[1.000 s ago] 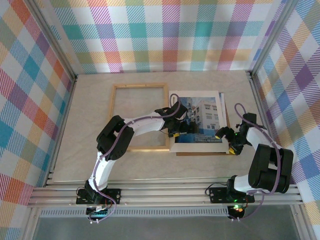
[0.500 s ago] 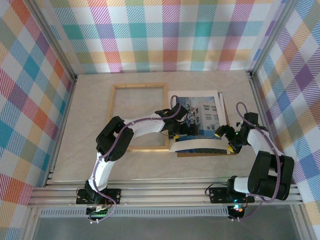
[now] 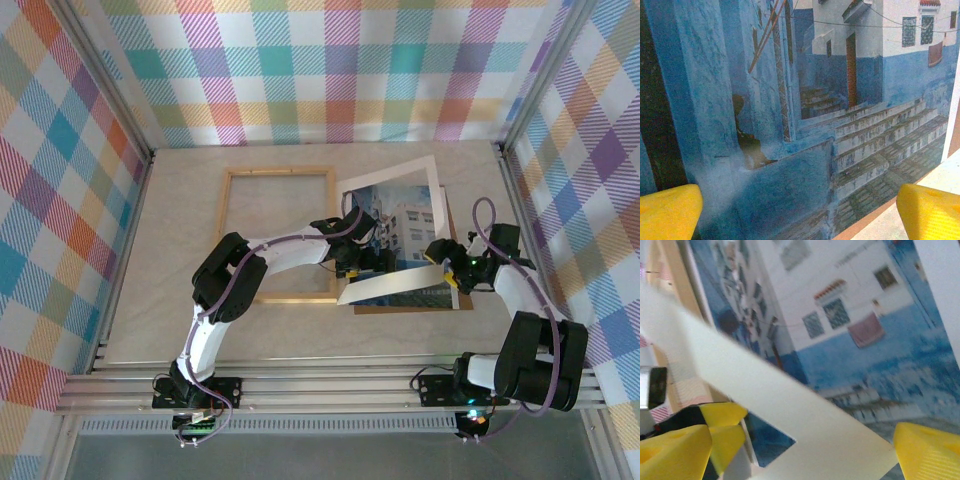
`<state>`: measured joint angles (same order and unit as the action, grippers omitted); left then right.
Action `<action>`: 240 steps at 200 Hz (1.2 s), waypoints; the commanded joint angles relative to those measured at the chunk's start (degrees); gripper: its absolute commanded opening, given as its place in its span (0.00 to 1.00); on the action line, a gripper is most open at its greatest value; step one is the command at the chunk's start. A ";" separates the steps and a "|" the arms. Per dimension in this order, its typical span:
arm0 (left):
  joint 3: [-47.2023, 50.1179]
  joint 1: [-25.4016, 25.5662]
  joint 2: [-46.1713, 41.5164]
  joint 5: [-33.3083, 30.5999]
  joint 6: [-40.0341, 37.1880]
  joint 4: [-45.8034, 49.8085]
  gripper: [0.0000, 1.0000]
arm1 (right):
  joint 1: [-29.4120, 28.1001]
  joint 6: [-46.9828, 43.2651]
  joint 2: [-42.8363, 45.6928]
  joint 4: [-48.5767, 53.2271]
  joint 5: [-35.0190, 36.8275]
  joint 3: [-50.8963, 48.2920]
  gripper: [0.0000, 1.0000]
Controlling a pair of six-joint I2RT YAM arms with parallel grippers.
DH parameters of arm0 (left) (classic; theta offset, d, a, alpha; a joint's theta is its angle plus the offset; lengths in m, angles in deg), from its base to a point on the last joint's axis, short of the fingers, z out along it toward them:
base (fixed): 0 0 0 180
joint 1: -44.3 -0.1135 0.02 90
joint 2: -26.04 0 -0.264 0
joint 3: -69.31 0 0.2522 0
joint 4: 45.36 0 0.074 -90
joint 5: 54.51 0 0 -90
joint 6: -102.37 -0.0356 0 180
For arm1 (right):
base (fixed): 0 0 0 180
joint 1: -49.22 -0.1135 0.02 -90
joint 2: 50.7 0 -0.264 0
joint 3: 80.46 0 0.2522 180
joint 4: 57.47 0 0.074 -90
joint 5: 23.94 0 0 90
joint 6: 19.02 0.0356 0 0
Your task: Put the photo into the frame
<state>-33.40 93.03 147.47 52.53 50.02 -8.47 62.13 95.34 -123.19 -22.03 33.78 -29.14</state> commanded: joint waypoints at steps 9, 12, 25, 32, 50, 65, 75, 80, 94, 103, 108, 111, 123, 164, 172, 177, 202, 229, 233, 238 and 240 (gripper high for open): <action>0.08 0.81 -0.70 -1.59 -1.18 3.95 1.00 | -0.30 -1.37 -0.59 -8.79 -4.76 -0.05 0.93; 0.15 0.80 -0.79 -1.65 -1.20 3.94 1.00 | -0.26 -1.38 -0.69 -9.44 -4.94 -0.17 0.93; 0.31 0.77 -1.04 -1.83 -1.17 4.22 1.00 | -0.34 -1.80 -1.30 -11.73 -5.47 -0.07 0.94; 0.37 0.80 -1.11 -1.92 -1.29 4.31 1.00 | -0.34 -2.10 -1.82 -12.61 -5.90 0.18 0.93; 0.53 0.84 -1.29 -2.08 -1.48 4.64 1.00 | -0.34 -1.84 -2.93 -15.96 -7.17 0.41 0.93; 0.59 0.80 -1.30 -2.10 -1.44 4.74 1.00 | -0.42 -1.90 -4.15 -17.39 -7.59 1.23 0.93; 0.61 0.84 -1.38 -2.10 -1.38 4.70 1.00 | -0.48 -2.44 -5.03 -17.42 -7.57 2.33 0.93; 0.74 0.76 -1.45 -2.02 -1.31 4.59 1.00 | -0.47 -2.75 -5.43 -17.36 -7.39 2.80 0.93; 1.01 0.81 -1.72 -2.35 -1.19 4.57 1.00 | -0.51 -3.02 -6.39 -17.82 -7.51 3.91 0.93; 1.13 0.76 -2.00 -2.45 -1.17 4.60 1.00 | -0.47 -2.84 -6.74 -18.50 -8.23 4.33 0.92; 1.23 0.77 -2.10 -2.64 -1.20 4.67 1.00 | -0.51 -2.79 -6.87 -18.58 -8.75 4.58 0.91; 1.30 0.79 -2.12 -2.63 -1.30 4.71 1.00 | -0.49 -2.67 -7.00 -18.53 -9.03 4.82 0.91; 1.46 0.80 -2.44 -2.91 -1.28 4.65 1.00 | -0.60 -2.61 -7.10 -17.97 -9.17 5.37 0.89; 1.78 0.40 -2.62 -3.27 -1.31 4.24 1.00 | -0.63 -1.20 -7.67 -14.01 -5.09 6.69 0.70; 1.74 0.30 -2.62 -3.24 -1.34 4.03 1.00 | -0.54 -0.55 -8.15 -12.98 -4.98 7.43 0.63; 1.65 0.16 -2.71 -3.29 -1.30 3.86 1.00 | -0.58 -0.46 -8.34 -12.24 -4.92 7.98 0.59; 0.99 -0.32 -3.34 -3.50 -1.48 3.29 1.00 | -0.59 0.17 -7.49 -10.69 -4.44 9.04 0.34; -0.52 -1.07 -4.65 -3.26 -1.33 2.79 1.00 | -0.60 0.25 -5.79 -7.61 -4.75 11.56 0.23; -0.77 -1.17 -4.93 -3.27 -1.37 2.79 1.00 | -0.60 0.29 -5.45 -7.05 -4.73 12.03 0.22; -1.23 -1.41 -5.31 -3.11 -1.50 2.79 1.00 | -0.60 0.24 -5.14 -6.51 -4.79 12.76 0.19; -1.40 -1.50 -5.39 -3.03 -1.56 2.86 1.00 | -0.56 0.36 -5.01 -6.17 -4.81 13.01 0.17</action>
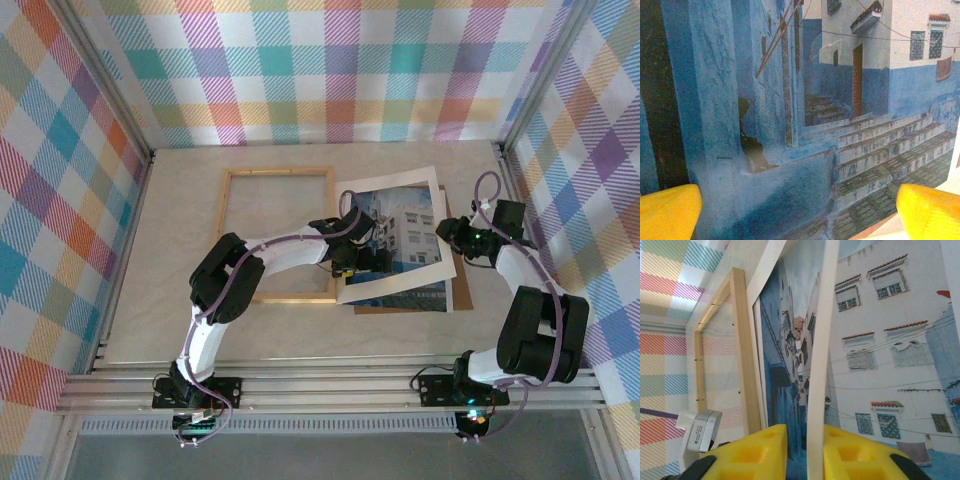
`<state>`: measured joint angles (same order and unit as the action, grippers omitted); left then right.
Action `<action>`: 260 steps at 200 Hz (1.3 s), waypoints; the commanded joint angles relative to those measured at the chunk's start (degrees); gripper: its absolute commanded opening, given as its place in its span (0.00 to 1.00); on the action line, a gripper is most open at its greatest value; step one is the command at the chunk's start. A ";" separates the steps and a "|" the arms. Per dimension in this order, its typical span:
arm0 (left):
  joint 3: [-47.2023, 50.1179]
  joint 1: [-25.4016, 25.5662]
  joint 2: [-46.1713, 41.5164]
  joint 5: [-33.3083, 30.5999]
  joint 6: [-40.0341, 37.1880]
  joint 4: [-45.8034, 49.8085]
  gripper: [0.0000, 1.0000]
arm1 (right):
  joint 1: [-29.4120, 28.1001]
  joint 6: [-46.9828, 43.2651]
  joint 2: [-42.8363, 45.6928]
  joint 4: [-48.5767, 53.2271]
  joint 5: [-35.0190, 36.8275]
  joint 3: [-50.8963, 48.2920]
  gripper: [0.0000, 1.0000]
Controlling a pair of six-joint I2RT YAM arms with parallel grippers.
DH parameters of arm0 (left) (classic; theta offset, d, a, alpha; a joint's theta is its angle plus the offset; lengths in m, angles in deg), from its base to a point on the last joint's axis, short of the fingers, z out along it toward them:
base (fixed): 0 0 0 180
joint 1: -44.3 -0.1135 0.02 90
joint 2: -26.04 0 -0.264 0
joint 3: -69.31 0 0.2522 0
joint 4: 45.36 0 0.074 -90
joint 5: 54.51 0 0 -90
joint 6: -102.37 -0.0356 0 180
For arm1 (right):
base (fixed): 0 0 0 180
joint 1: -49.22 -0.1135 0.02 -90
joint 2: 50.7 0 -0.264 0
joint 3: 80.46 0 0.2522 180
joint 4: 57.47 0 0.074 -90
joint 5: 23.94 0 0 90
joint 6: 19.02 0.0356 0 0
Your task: Put the photo into the frame
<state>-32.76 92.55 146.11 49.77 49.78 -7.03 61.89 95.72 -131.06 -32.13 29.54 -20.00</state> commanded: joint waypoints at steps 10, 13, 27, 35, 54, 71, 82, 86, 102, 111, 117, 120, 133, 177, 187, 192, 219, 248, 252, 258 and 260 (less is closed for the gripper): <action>-2.70 -1.60 -4.88 0.24 -1.51 1.60 1.00 | -0.45 0.27 3.48 5.63 -0.65 5.29 0.07; -2.92 -1.86 -5.16 0.38 -1.54 1.70 1.00 | -0.43 0.36 3.60 5.91 -0.69 5.73 0.05; -3.60 -3.16 -6.71 0.57 -1.96 2.14 1.00 | -0.68 1.04 4.44 7.79 -0.85 7.91 0.00; -3.87 -4.10 -7.88 0.33 -2.33 2.61 1.00 | -0.93 1.40 4.96 8.91 -0.96 9.28 0.00; -4.49 -6.60 -10.60 0.10 -3.73 4.29 1.00 | -1.82 2.91 6.21 11.02 -1.71 12.78 0.00; -4.59 -9.46 -13.28 -0.26 -4.83 6.23 1.00 | -2.91 4.45 6.81 13.13 -1.53 16.93 0.00; -4.19 -11.67 -15.06 -0.39 -5.39 7.40 1.00 | -3.81 5.35 6.95 14.18 -1.21 20.20 0.00; -3.88 -12.47 -15.71 -0.47 -5.62 7.77 1.00 | -4.25 5.64 6.94 14.65 -0.87 21.47 0.00; -2.35 -16.23 -18.45 -0.83 -6.43 9.11 1.00 | -6.79 7.33 6.46 15.09 0.82 26.49 0.00; -1.14 -18.47 -19.96 -1.13 -7.03 9.75 1.00 | -8.61 8.47 6.06 14.64 1.68 29.26 0.00; -0.35 -20.01 -20.86 -1.41 -7.33 10.23 1.00 | -10.07 9.02 5.54 14.19 2.21 31.09 0.00; 0.04 -20.75 -21.23 -1.51 -7.50 10.41 1.00 | -10.77 9.26 5.22 14.00 2.61 32.14 0.00; 1.71 -23.90 -22.85 -1.39 -8.26 11.63 1.00 | -14.73 10.00 3.39 13.35 4.73 36.59 0.00; 8.03 -35.66 -28.86 -1.12 -10.26 13.66 1.00 | -27.21 12.45 -7.01 9.01 7.78 50.39 0.00; 9.72 -38.35 -30.48 -1.41 -10.66 13.65 1.00 | -29.48 12.67 -9.85 7.88 8.12 53.04 0.00; 10.61 -39.67 -31.25 -1.56 -10.78 13.70 1.00 | -30.46 12.86 -11.23 7.52 8.21 54.39 0.00; 15.25 -48.19 -34.28 -0.84 -11.69 12.76 1.00 | -35.46 13.31 -18.70 5.21 9.42 61.02 0.00; 18.78 -56.67 -35.08 -0.36 -11.68 10.41 1.00 | -39.94 14.08 -25.84 3.23 11.10 67.87 0.00; 19.14 -57.63 -35.05 -0.47 -11.64 9.99 1.00 | -40.47 14.43 -26.88 2.96 11.41 68.43 0.00; 19.68 -59.11 -34.89 -0.60 -11.58 9.56 1.00 | -41.18 15.16 -28.18 2.09 11.91 69.21 0.00; 19.80 -59.56 -34.84 -0.64 -11.57 9.38 1.00 | -41.39 15.45 -28.52 1.75 12.08 69.42 0.00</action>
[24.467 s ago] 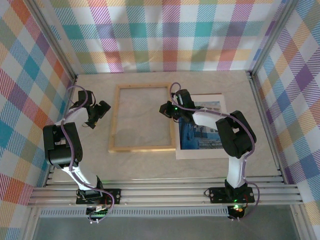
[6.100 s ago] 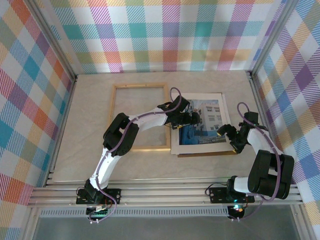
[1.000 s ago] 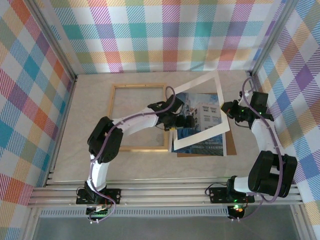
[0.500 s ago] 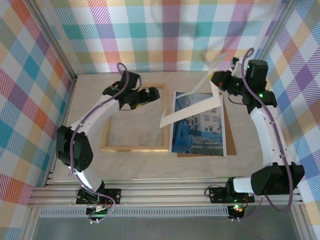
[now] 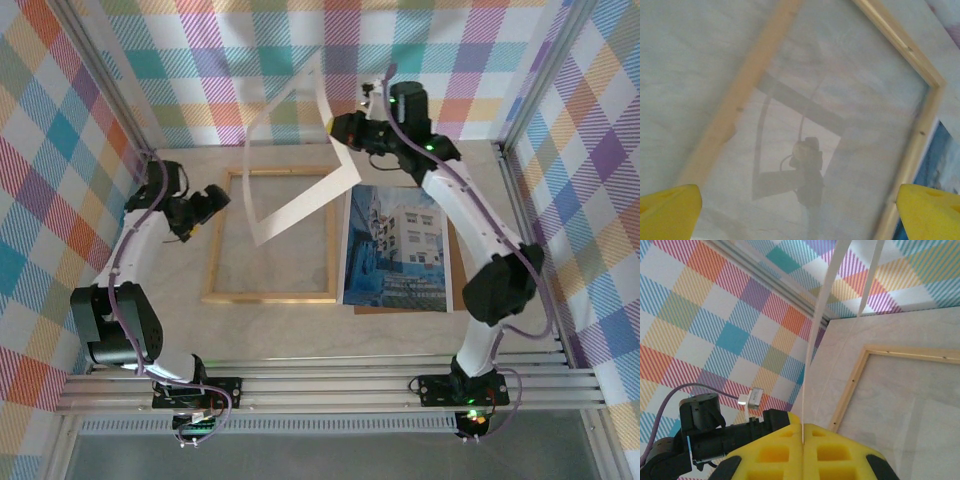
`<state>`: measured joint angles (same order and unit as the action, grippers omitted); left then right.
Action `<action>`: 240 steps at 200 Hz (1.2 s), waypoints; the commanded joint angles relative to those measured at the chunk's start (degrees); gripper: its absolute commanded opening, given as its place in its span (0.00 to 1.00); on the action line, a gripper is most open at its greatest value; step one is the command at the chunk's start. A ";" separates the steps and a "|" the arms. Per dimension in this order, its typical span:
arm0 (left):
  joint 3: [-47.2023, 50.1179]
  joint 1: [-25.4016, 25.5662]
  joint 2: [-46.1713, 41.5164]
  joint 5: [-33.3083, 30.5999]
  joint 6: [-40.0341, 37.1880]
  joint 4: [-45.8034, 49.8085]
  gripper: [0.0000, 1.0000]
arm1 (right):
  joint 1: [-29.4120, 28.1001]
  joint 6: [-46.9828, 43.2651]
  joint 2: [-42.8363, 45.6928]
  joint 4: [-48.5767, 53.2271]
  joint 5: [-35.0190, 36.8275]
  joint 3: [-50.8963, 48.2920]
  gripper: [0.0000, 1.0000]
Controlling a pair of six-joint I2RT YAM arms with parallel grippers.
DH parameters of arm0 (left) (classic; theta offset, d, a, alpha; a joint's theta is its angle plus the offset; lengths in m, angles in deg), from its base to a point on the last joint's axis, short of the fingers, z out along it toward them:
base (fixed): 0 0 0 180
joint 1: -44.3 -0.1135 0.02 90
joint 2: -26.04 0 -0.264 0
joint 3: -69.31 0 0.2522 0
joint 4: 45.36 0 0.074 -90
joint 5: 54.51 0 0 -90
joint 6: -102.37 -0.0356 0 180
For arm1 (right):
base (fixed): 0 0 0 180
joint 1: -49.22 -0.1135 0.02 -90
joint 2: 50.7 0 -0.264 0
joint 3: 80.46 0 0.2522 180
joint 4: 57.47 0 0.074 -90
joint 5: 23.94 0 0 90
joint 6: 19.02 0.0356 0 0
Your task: Put the photo into the frame
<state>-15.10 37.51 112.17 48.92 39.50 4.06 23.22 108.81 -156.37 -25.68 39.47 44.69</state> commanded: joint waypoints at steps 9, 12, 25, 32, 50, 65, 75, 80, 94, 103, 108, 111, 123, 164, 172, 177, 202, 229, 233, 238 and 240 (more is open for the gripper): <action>2.74 -6.47 -0.51 -0.06 -1.34 -2.14 1.00 | -3.79 3.73 -4.98 -6.22 2.98 5.34 0.00; 2.86 -6.97 -0.38 -0.07 -1.22 -2.15 1.00 | -4.09 4.27 -5.63 -6.68 3.24 5.45 0.00; 3.58 -8.72 0.20 0.60 -1.02 -2.56 1.00 | -5.62 6.16 -7.90 -8.38 4.72 5.72 0.00; 3.91 -8.95 0.36 0.55 -0.91 -2.86 1.00 | -6.54 6.88 -8.89 -9.08 5.37 5.72 0.00; 4.12 -8.95 1.13 1.69 -0.78 -3.22 1.00 | -8.36 7.67 -10.66 -10.16 8.86 4.80 0.00; 4.12 -8.95 1.66 2.12 -0.70 -3.29 1.00 | -9.23 9.03 -11.29 -12.31 10.13 2.82 0.00; 4.20 -8.96 1.88 2.39 -0.52 -3.40 1.00 | -9.52 10.24 -11.32 -13.73 10.56 0.95 0.00; 4.25 -8.99 1.85 2.55 -0.47 -3.46 1.00 | -9.59 10.61 -11.16 -14.43 10.87 0.01 0.00; 4.43 -8.97 1.94 2.99 -0.31 -3.73 1.00 | -9.79 11.65 -10.49 -15.86 11.54 -2.96 0.00; 4.47 -8.95 2.03 3.08 -0.24 -3.75 1.00 | -9.84 12.30 -9.81 -16.82 11.75 -5.04 0.00; 4.48 -8.95 2.13 3.16 -0.16 -3.74 1.00 | -9.86 12.55 -9.43 -17.44 11.76 -6.40 0.00; 4.47 -9.01 2.12 3.17 -0.15 -3.80 1.00 | -9.90 12.77 -9.05 -17.87 11.88 -7.16 0.00; 4.57 -8.95 2.21 3.31 -0.07 -3.92 1.00 | -10.10 13.85 -7.77 -19.48 12.53 -10.79 0.00; 4.81 -8.86 2.29 3.53 -0.01 -3.99 1.00 | -10.91 18.60 -2.51 -27.72 17.27 -25.10 0.00; 4.82 -8.86 2.28 3.53 -0.02 -4.10 1.00 | -11.17 19.38 -1.20 -28.28 18.61 -27.41 0.00; 4.91 -8.92 2.22 3.55 0.00 -4.11 1.00 | -11.33 19.81 -0.54 -28.75 19.41 -28.87 0.00; 5.08 -8.63 2.70 3.75 0.07 -4.37 1.00 | -12.18 21.06 2.55 -29.56 22.92 -34.78 0.00; 4.75 -8.25 3.76 4.43 0.17 -4.35 1.00 | -13.33 23.59 4.93 -30.14 26.47 -40.07 0.01; 4.74 -8.24 3.86 4.46 0.12 -4.37 1.00 | -13.44 24.23 5.09 -30.14 26.85 -40.74 0.00; 4.74 -8.17 3.96 4.42 0.20 -4.37 1.00 | -13.59 24.72 5.39 -30.52 27.43 -41.52 0.00; 4.74 -8.16 3.98 4.39 0.15 -4.30 1.00 | -13.63 24.88 5.49 -30.75 27.63 -41.81 0.00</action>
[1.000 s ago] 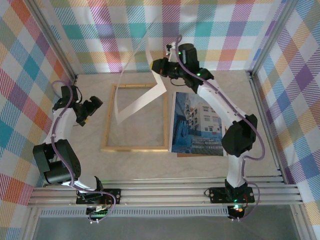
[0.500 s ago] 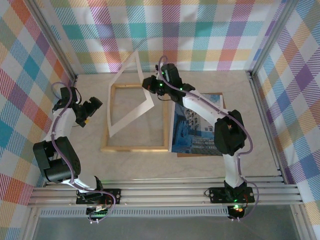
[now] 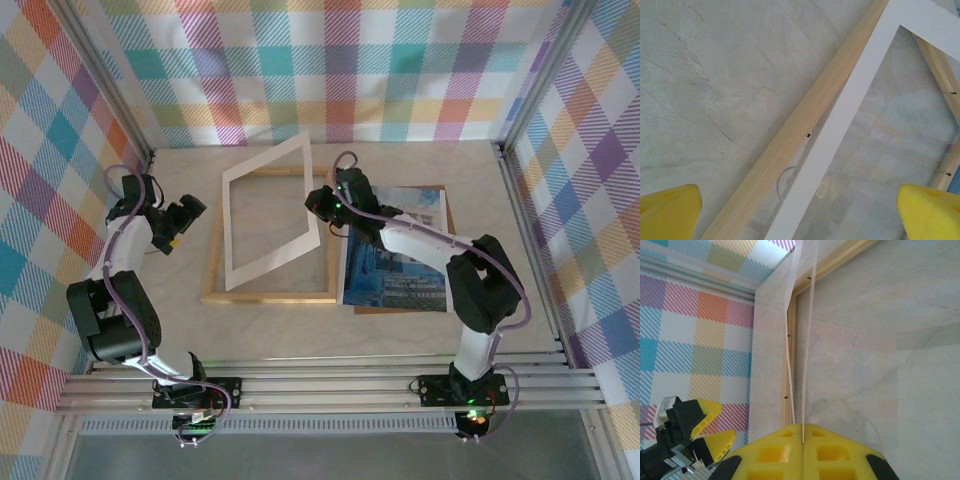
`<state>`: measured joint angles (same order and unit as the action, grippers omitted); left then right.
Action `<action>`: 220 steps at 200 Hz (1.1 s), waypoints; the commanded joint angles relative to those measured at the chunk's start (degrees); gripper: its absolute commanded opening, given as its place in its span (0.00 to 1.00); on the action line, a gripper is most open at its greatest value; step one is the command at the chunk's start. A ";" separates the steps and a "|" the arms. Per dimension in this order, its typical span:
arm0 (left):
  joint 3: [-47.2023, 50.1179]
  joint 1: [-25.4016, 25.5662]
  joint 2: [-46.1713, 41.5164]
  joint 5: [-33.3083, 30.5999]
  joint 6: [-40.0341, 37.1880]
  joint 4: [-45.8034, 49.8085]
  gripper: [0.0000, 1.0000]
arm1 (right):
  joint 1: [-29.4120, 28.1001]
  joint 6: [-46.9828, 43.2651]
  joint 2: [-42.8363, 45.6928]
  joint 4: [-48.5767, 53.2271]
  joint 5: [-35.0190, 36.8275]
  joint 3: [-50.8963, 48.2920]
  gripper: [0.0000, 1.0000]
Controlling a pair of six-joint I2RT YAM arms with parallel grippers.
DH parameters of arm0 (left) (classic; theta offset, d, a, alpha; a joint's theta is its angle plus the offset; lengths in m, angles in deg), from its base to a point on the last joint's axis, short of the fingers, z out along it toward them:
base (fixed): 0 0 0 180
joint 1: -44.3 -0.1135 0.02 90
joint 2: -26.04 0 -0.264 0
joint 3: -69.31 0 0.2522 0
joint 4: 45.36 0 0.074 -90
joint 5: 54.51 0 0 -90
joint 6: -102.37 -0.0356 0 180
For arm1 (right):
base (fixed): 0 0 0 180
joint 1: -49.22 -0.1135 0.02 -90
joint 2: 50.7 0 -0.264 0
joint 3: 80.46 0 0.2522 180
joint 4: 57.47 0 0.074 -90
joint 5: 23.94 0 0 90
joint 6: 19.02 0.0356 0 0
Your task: Put the photo into the frame
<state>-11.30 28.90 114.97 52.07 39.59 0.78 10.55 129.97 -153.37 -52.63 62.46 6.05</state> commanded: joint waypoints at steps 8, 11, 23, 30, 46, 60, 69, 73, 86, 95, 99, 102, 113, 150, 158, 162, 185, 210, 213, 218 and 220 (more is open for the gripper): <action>0.93 0.45 1.16 1.18 0.10 -1.06 1.00 | -1.13 4.30 2.78 -3.91 5.23 -3.94 0.00; 1.01 0.52 1.16 1.13 0.11 -1.07 1.00 | -1.16 4.49 2.91 -3.74 5.39 -4.08 0.00; 1.02 0.61 1.16 1.11 0.01 -1.09 1.00 | -1.29 4.65 3.41 -2.88 6.03 -4.37 0.00; 1.04 0.65 1.16 1.09 -0.02 -1.09 1.00 | -1.38 4.65 3.60 -2.22 6.20 -4.31 0.00; 1.02 0.74 1.16 1.07 -0.01 -1.08 1.00 | -1.46 5.32 3.72 -0.20 6.16 -4.00 0.00; 0.94 0.89 1.21 1.17 -0.06 -1.09 1.00 | -1.68 6.13 4.13 0.57 6.69 -4.60 0.00; 1.02 0.82 1.18 1.20 0.01 -1.05 1.00 | -1.80 6.60 4.36 1.21 7.47 -5.09 0.00; 1.02 0.93 1.29 1.18 -0.05 -1.09 1.00 | -1.82 6.89 4.47 1.44 7.71 -5.32 0.00; 1.02 0.98 1.33 1.20 0.01 -1.02 1.00 | -1.84 7.61 4.66 1.11 8.38 -6.22 0.00; 1.02 1.09 1.39 1.26 -0.05 -1.09 1.00 | -1.85 8.18 4.47 1.29 8.49 -6.52 0.00; 1.03 1.15 1.47 1.25 -0.04 -1.09 1.00 | -1.90 8.58 4.47 1.43 8.51 -6.57 0.00; 1.02 1.08 1.51 1.26 -0.02 -1.09 1.00 | -1.90 8.82 4.42 1.45 8.52 -6.69 0.00; 0.94 1.16 1.60 1.22 -0.12 -1.01 1.00 | -2.06 9.56 4.33 1.14 8.34 -7.07 0.00; 0.93 1.55 1.70 0.91 -0.28 -0.85 1.00 | -2.24 10.23 4.62 2.42 8.71 -7.57 0.00; 0.87 1.59 1.69 0.83 -0.40 -0.83 1.00 | -2.28 10.54 4.67 2.49 8.65 -7.84 0.00; 0.84 1.58 1.69 0.82 -0.37 -0.75 1.00 | -2.30 10.79 4.73 2.45 8.55 -8.01 0.00; 0.85 1.76 1.69 0.57 -0.51 -0.65 1.00 | -2.53 11.69 5.48 2.87 8.53 -9.31 0.00; 0.89 1.99 1.78 0.49 -0.59 -0.52 1.00 | -2.85 11.83 6.44 4.48 9.12 -10.43 0.00; 0.79 2.02 1.80 0.47 -0.59 -0.55 1.00 | -2.84 11.81 6.43 4.58 9.09 -10.51 0.00; 0.76 2.04 1.86 0.46 -0.64 -0.52 1.00 | -2.88 11.70 6.33 4.58 9.09 -10.52 0.00; 0.73 2.04 1.87 0.47 -0.67 -0.53 1.00 | -2.89 11.69 6.28 4.59 9.10 -10.59 0.00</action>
<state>-11.21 30.37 116.43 52.55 39.70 -0.25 8.25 140.83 -148.83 -49.40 70.39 -3.79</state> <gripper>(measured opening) 0.997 0.064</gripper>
